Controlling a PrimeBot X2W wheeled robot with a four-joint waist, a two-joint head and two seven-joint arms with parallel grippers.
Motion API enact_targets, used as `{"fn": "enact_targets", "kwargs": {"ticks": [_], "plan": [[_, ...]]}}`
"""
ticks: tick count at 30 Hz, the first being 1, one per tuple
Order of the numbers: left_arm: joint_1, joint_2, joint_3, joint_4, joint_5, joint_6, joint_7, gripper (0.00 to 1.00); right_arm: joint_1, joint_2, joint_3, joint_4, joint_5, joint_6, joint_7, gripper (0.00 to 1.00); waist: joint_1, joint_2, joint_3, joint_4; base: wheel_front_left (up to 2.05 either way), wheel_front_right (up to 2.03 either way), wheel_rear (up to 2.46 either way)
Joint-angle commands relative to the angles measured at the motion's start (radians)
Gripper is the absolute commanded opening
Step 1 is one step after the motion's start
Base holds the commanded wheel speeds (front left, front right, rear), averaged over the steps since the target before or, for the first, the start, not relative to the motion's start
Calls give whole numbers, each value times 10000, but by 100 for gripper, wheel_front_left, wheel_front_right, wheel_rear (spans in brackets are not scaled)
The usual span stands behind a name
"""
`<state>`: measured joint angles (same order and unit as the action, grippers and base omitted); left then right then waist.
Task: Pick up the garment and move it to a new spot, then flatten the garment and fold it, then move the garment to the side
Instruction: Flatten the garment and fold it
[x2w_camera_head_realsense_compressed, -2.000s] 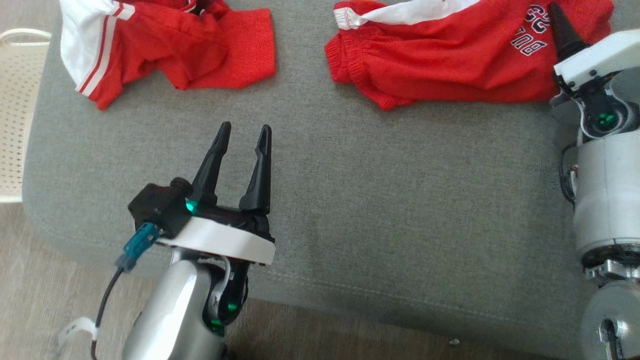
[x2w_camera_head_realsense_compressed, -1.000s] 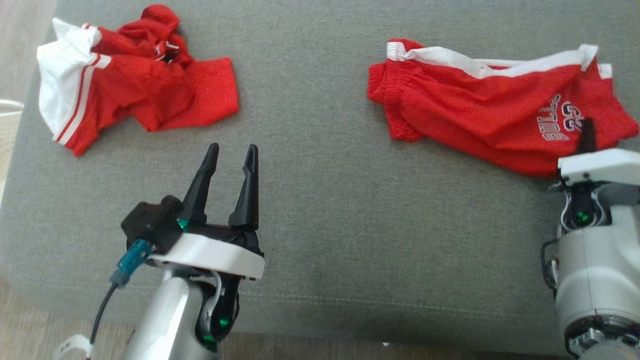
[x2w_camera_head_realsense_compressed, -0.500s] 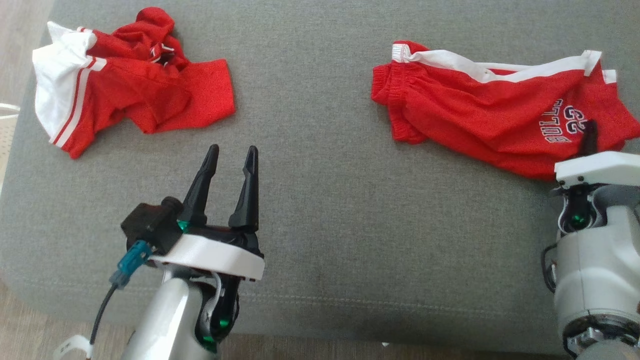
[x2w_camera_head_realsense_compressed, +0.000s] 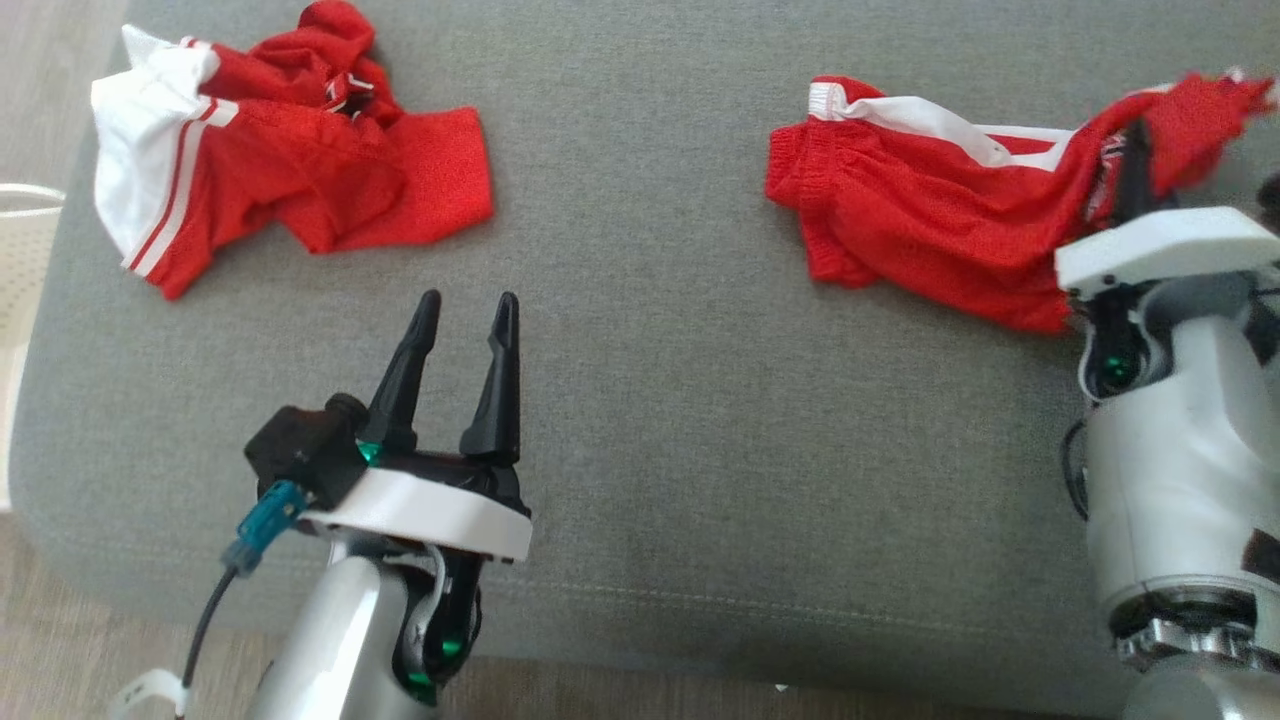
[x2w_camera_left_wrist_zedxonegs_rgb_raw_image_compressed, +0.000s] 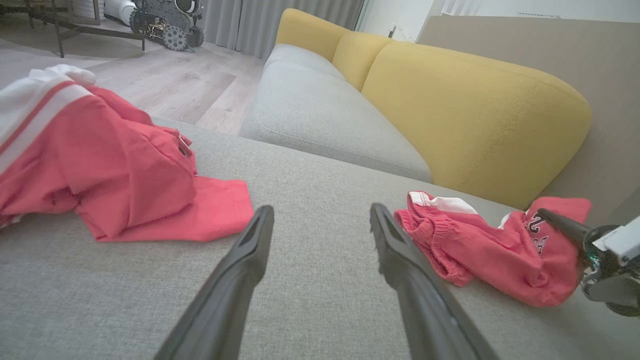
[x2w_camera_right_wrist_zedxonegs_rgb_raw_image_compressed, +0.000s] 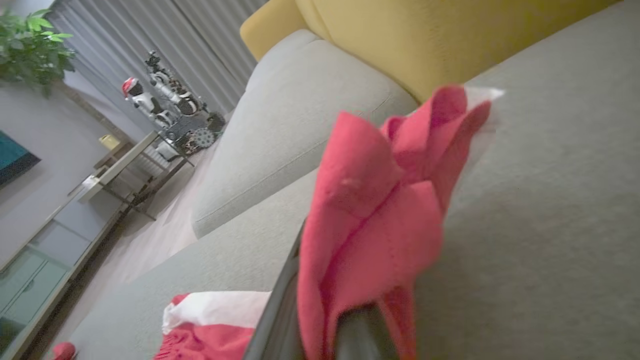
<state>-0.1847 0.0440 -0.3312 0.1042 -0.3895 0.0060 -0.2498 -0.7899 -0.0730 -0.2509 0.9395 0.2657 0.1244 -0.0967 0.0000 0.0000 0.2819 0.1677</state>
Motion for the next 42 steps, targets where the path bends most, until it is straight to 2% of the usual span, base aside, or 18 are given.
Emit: {"fn": "enact_targets", "kwargs": {"ticks": [1, 8, 14, 31, 32, 33, 34, 42], "plan": [[-227, 62, 263, -322, -44, 25, -120, 100, -393, 223, 651, -394, 288, 63, -108, 0, 0, 0, 12, 74, 0, 0, 0], [-191, 62, 259, -250, -130, 74, -120, 100, -2, 225, 3020, -1117, 1803, 63, -151, 0, 0, 0, -105, 226, 0, 0, 0], [-106, 62, 363, -198, -111, 84, -120, 100, 582, 226, 4443, -1764, 2534, 63, 3, 0, 0, 0, -205, 193, 0, 0, 0], [-183, 62, 285, -193, -163, 92, -120, 100, 1034, 227, 6190, -1655, 1886, 63, 569, 0, 0, 0, -27, 331, 0, 0, 0], [-192, 62, 289, -189, -170, 96, -120, 100, 1065, 227, 6290, -1602, 1842, 63, 633, 6, 0, 0, -27, 346, 0, 0, 0], [-197, 62, 293, -185, -176, 98, -120, 100, 1095, 227, 6402, -1569, 1788, 63, 667, 76, 0, 0, -32, 361, 0, 0, 0], [-196, 62, 298, -179, -179, 97, -120, 100, 1135, 227, 6503, -1543, 1784, 63, 713, 100, 0, 0, -40, 373, 0, 0, 0], [-189, 62, 313, -219, -197, 122, -120, 100, 1185, 227, 6927, -1217, 1456, 63, 830, 100, 0, 0, 18, 377, 0, 0, 0]]}}
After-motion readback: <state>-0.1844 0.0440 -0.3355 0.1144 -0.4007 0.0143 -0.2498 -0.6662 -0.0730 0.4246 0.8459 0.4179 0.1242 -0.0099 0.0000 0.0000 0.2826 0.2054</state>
